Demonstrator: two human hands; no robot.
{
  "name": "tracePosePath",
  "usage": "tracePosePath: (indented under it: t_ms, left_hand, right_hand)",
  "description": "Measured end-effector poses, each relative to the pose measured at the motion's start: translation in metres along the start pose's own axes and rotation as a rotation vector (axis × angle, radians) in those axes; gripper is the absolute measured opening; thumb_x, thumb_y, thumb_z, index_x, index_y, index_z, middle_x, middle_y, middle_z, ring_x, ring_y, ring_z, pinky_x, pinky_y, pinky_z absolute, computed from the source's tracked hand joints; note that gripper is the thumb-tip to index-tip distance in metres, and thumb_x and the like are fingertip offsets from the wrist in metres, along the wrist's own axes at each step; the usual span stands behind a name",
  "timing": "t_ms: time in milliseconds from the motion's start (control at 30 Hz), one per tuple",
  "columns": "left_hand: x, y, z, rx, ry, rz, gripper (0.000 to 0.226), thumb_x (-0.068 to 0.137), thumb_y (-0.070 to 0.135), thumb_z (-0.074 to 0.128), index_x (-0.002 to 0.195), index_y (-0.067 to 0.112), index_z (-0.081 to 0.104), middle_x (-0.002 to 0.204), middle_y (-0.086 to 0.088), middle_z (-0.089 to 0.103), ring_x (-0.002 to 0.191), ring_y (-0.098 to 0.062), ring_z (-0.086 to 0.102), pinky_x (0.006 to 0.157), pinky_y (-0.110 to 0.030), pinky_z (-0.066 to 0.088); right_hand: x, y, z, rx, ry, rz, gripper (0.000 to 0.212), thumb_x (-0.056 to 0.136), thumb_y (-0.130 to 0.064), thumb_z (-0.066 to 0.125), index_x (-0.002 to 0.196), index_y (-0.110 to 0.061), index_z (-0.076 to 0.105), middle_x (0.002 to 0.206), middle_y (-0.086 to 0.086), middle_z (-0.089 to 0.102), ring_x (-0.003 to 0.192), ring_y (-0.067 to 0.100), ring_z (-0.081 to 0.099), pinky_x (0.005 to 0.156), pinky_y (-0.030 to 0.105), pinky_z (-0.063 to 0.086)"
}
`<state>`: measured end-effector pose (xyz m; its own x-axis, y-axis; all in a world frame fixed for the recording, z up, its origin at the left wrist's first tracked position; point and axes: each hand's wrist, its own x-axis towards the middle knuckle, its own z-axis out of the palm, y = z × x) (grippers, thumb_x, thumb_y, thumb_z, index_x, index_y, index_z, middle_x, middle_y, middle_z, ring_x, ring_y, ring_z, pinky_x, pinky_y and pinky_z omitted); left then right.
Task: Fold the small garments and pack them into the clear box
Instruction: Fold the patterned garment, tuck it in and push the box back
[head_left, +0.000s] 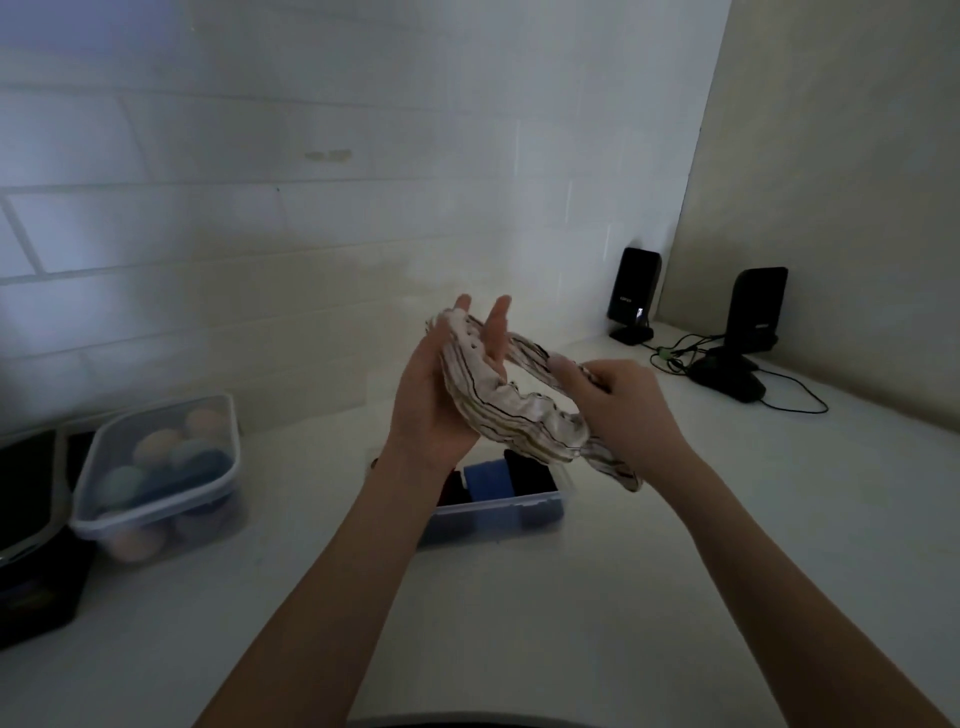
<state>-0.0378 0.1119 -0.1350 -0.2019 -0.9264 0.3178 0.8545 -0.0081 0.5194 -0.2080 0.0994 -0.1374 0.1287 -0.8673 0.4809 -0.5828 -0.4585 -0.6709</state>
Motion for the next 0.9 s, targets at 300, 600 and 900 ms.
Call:
tracePosePath:
  t_ms: [300,600,900]
  left_hand:
    - [-0.005,-0.003,-0.001,1.057,0.19,0.077,0.069,0.059,0.042,0.082,0.12,0.038,0.051,0.134,0.003,0.05,0.116,-0.016,0.055,0.096,-0.036,0.049]
    - [-0.008,0.0,-0.001,1.046,0.315,0.081,0.019,0.079,0.021,0.069,0.093,0.01,0.069,0.093,-0.006,0.073,0.093,-0.021,0.069,0.081,-0.028,0.055]
    - [-0.028,-0.016,0.001,-0.025,-0.078,-0.334,0.015,0.089,0.007,0.044,0.074,0.007,0.045,0.045,-0.002,0.037,0.04,-0.013,0.031,0.051,-0.028,0.044]
  right_hand:
    - [-0.015,-0.017,-0.005,0.725,-0.279,0.06,0.006,0.089,-0.013,0.057,0.088,-0.014,0.063,0.048,-0.012,0.058,0.044,0.0,0.052,0.046,0.014,0.044]
    - [-0.006,-0.015,-0.009,0.829,-0.255,0.09,0.023,0.087,0.003,0.051,0.083,-0.013,0.067,0.054,-0.005,0.059,0.049,0.007,0.054,0.048,0.017,0.044]
    - [-0.011,-0.014,0.025,0.916,-0.392,0.435,0.032,0.094,-0.022,0.05,0.11,0.002,0.063,0.097,0.018,0.07,0.084,0.024,0.068,0.075,0.031,0.057]
